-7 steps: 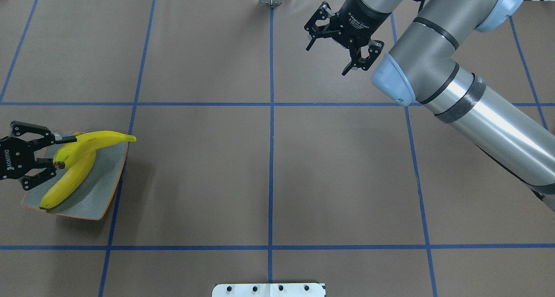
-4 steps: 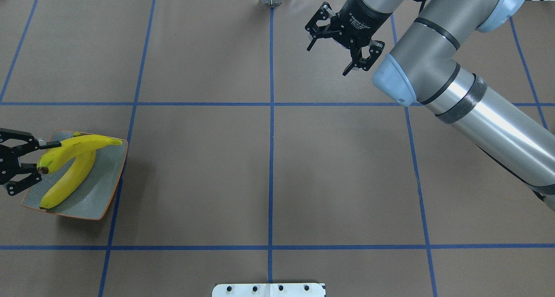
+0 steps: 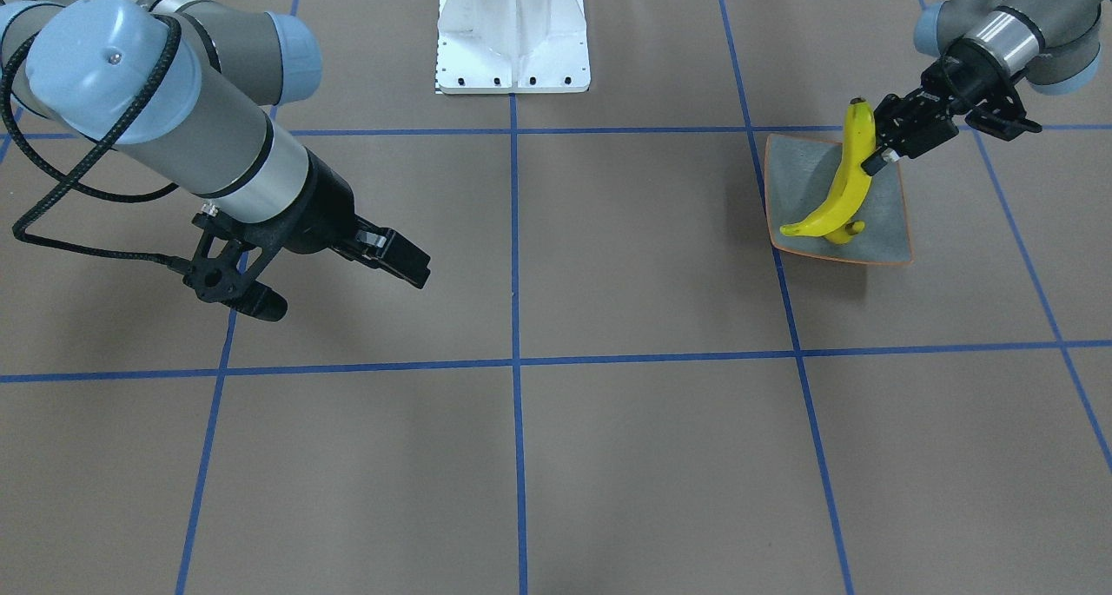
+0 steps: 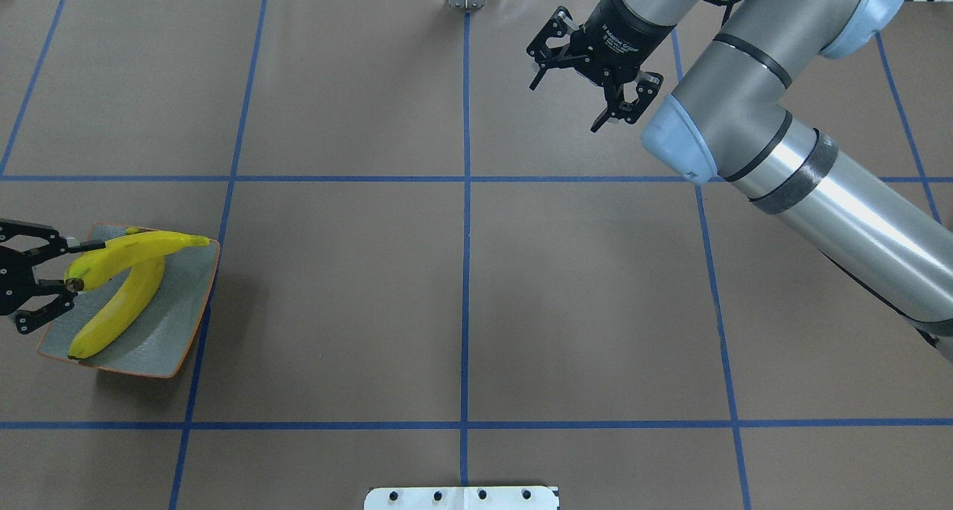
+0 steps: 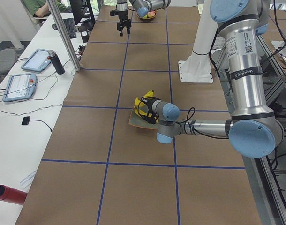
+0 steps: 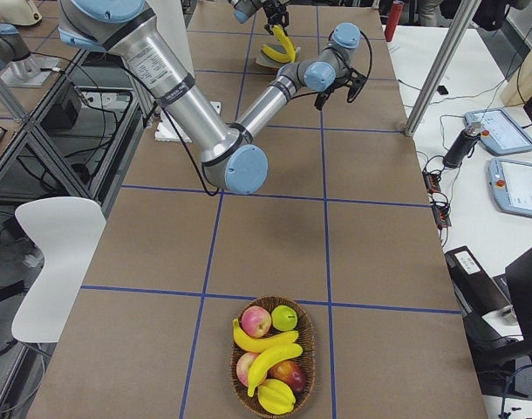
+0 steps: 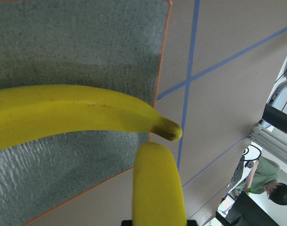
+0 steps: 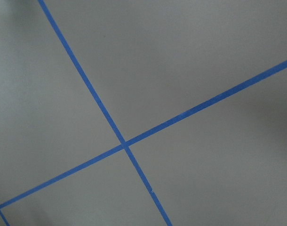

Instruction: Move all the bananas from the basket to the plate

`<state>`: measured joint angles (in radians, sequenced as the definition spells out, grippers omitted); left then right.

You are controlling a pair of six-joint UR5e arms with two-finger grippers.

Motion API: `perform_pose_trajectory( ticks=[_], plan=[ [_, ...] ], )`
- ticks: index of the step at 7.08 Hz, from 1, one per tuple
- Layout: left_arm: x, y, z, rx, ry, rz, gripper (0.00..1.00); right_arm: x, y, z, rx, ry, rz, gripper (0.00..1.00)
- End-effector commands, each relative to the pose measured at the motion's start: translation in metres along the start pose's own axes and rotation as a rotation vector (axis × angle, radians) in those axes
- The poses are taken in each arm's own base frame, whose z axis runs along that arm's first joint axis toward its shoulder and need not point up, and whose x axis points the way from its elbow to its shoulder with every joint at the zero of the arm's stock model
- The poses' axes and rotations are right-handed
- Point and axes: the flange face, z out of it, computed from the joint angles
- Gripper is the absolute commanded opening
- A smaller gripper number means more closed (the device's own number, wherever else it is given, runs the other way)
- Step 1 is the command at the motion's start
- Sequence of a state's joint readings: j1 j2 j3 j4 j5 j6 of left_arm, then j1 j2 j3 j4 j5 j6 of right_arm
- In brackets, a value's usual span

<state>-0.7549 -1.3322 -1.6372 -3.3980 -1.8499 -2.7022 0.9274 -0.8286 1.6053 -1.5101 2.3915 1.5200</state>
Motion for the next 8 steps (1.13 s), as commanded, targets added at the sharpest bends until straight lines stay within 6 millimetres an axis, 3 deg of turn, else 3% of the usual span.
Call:
perform_pose_trajectory(
  ticks=[1, 2, 5, 8],
  plan=[
    [0.0, -0.005, 0.001, 0.013, 0.024, -0.001, 0.63, 0.003, -0.002, 0.002, 0.0, 0.004, 0.003, 1.0],
    [-0.001, -0.006, -0.001, 0.01, 0.025, 0.009, 1.0, 0.003, -0.002, 0.002, 0.0, 0.004, 0.002, 1.0],
    [-0.009, -0.015, -0.011, -0.034, 0.046, 0.023, 1.0, 0.004, -0.004, 0.003, 0.002, 0.007, -0.007, 1.0],
    [-0.008, -0.014, -0.008, -0.038, 0.045, 0.021, 1.0, 0.008, -0.006, 0.004, 0.001, 0.009, -0.006, 1.0]
  ],
)
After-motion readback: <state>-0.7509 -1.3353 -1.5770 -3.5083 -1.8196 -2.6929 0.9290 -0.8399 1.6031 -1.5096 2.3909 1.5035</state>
